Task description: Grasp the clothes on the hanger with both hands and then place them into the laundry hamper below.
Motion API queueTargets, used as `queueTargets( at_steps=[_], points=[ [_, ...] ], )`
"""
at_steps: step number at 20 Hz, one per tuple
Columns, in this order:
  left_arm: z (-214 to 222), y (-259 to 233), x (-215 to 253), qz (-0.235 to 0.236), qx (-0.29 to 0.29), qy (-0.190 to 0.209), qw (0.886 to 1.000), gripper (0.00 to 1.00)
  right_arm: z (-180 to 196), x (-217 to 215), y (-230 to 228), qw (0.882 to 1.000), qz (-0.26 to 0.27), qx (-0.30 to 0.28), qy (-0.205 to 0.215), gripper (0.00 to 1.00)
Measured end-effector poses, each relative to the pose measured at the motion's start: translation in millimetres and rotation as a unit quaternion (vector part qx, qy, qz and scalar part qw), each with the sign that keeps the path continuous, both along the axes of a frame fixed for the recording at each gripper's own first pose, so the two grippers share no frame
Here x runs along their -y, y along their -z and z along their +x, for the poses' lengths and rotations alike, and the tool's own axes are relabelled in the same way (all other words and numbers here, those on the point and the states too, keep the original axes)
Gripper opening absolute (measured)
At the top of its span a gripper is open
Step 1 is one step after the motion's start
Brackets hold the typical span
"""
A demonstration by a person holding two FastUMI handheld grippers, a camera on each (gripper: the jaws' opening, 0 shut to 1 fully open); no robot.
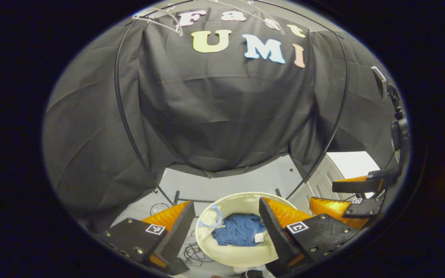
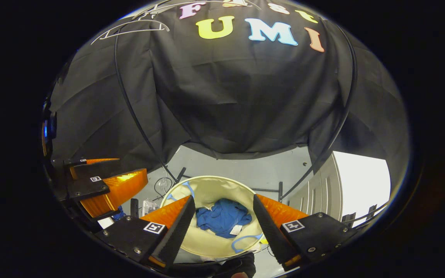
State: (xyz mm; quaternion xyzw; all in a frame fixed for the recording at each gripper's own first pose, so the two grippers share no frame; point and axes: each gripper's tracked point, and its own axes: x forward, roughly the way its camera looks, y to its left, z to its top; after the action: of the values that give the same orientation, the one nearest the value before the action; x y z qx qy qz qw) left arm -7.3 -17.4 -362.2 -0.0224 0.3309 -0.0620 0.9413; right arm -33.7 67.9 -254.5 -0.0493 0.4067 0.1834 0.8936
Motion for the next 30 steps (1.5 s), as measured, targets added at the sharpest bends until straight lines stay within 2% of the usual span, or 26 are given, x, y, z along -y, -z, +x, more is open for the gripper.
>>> queueTargets(
  at_steps=[1,3,4,5,7,12,16,17,18,22,25,28,29,30],
  points=[
    [0,-5,-1,-0.002,0.006,0.000,1.000,1.00,-1,0,-2,1.000,0.002,0.003,0.001,0.94],
    [4,-21,-3,-0.003,0.023,-0.002,1.000,0.97,4,-3,-11,1.000,0.008,0.017,0.007,0.94],
    [8,-32,-4,-0.005,0.036,-0.004,0.999,1.00,9,-3,-20,0.999,0.011,0.028,0.012,0.94],
    [13,-48,-4,-0.008,0.051,-0.007,0.999,0.97,12,-2,-28,0.999,0.014,0.041,0.017,0.94],
    [24,-89,-8,-0.010,0.095,-0.017,0.995,1.00,22,2,-53,0.997,0.023,0.073,0.030,0.94],
    [40,-225,-15,-0.008,0.217,-0.033,0.976,1.00,50,19,-129,0.984,0.053,0.158,0.065,0.94],
    [32,-292,-3,-0.017,0.274,-0.041,0.961,1.00,69,35,-181,0.968,0.069,0.231,0.070,0.94],
    [27,-306,2,-0.017,0.287,-0.044,0.957,1.00,71,45,-195,0.963,0.066,0.250,0.070,0.91],
    [22,-322,7,-0.019,0.299,-0.046,0.953,1.00,70,53,-207,0.960,0.062,0.266,0.070,0.93],
    [-5,-378,21,-0.025,0.344,-0.062,0.937,1.00,50,80,-252,0.948,0.060,0.305,0.071,0.92],
    [-24,-406,30,-0.018,0.359,-0.058,0.931,1.00,42,95,-276,0.940,0.071,0.325,0.081,0.94],
    [-46,-428,31,-0.007,0.374,-0.054,0.926,1.00,29,109,-290,0.932,0.072,0.344,0.085,0.91],
    [-54,-434,28,-0.004,0.377,-0.057,0.925,1.00,22,113,-298,0.929,0.069,0.353,0.088,0.93],
    [-60,-438,25,-0.001,0.380,-0.061,0.923,1.00,19,115,-303,0.926,0.067,0.361,0.091,0.91]
  ],
)
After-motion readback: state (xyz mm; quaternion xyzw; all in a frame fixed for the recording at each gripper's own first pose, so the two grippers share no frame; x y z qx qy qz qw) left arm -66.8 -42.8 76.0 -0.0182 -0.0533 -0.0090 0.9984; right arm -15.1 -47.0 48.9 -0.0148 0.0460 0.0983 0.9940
